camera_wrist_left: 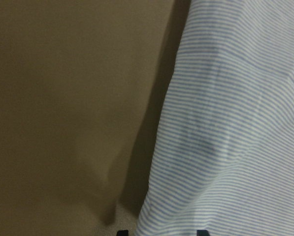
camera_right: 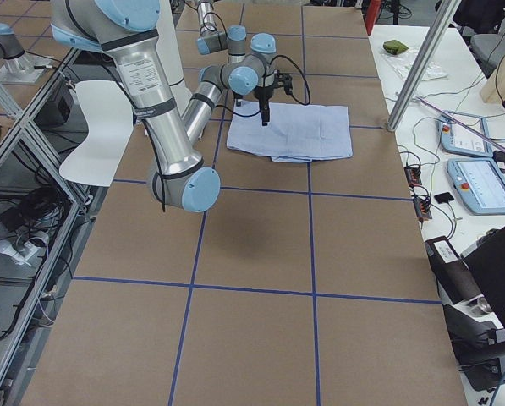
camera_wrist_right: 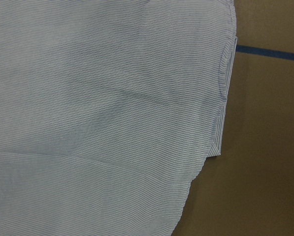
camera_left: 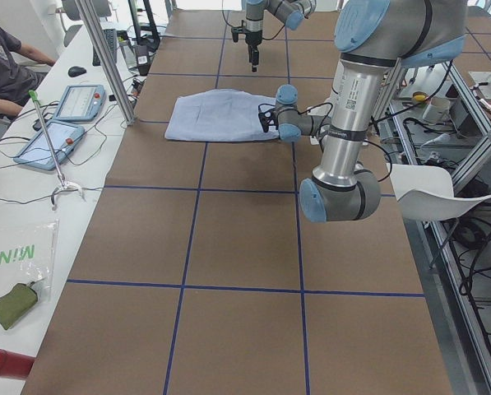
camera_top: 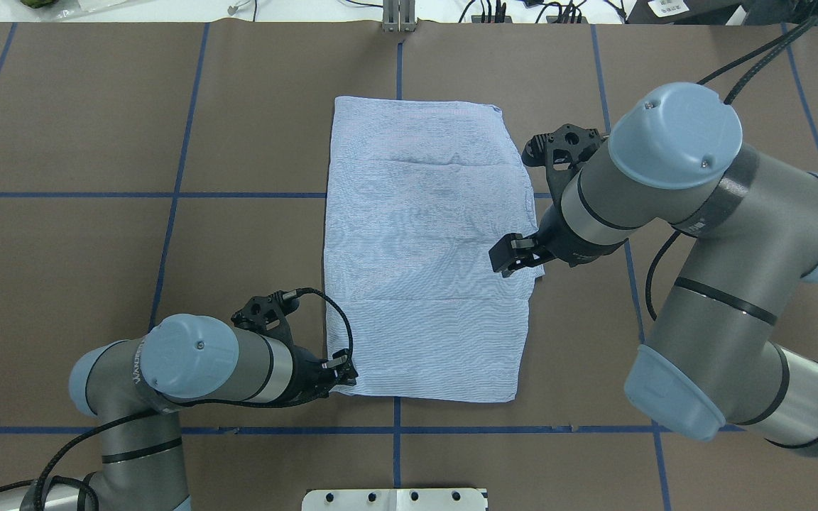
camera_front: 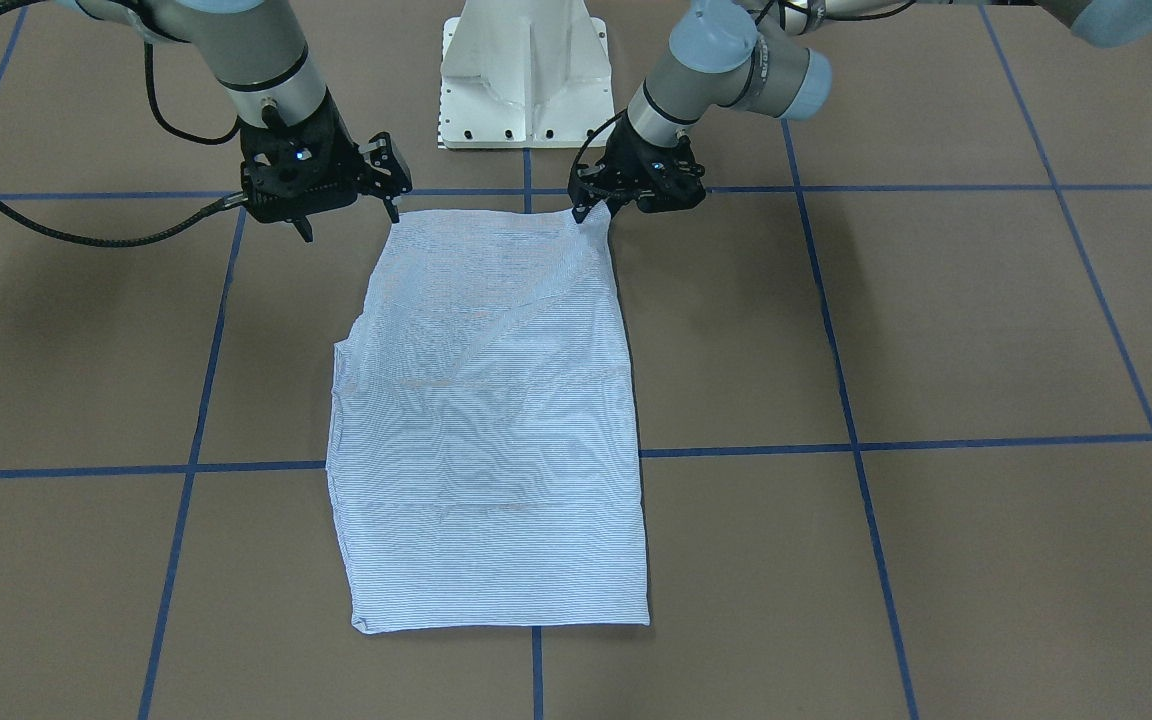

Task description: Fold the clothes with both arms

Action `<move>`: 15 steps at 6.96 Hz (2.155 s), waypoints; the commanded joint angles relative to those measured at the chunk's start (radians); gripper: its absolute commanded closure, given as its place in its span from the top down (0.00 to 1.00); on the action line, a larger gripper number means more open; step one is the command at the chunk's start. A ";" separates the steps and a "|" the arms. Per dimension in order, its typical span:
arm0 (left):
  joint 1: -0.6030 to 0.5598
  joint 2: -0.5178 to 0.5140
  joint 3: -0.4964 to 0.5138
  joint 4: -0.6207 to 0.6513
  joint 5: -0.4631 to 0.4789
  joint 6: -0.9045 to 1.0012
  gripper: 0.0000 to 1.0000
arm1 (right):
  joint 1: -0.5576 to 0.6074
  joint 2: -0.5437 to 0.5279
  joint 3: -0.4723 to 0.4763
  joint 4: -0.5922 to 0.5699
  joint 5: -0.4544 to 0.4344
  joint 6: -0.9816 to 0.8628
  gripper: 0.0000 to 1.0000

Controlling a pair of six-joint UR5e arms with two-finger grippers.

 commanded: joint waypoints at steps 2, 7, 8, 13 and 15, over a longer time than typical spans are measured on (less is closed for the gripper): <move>0.000 0.000 0.002 0.000 0.000 0.000 0.40 | 0.000 0.000 0.001 0.000 0.005 0.000 1.00; -0.006 0.000 -0.015 0.009 0.000 0.002 0.00 | -0.006 0.000 0.001 0.002 -0.001 0.064 1.00; -0.008 0.000 -0.019 0.011 0.000 0.002 0.00 | -0.027 0.008 0.004 0.009 -0.001 0.148 1.00; -0.011 -0.029 -0.072 0.081 -0.003 0.005 0.00 | -0.248 -0.059 0.001 0.124 -0.190 0.692 1.00; -0.011 -0.029 -0.069 0.081 -0.003 0.006 0.00 | -0.316 -0.066 -0.019 0.144 -0.254 0.849 1.00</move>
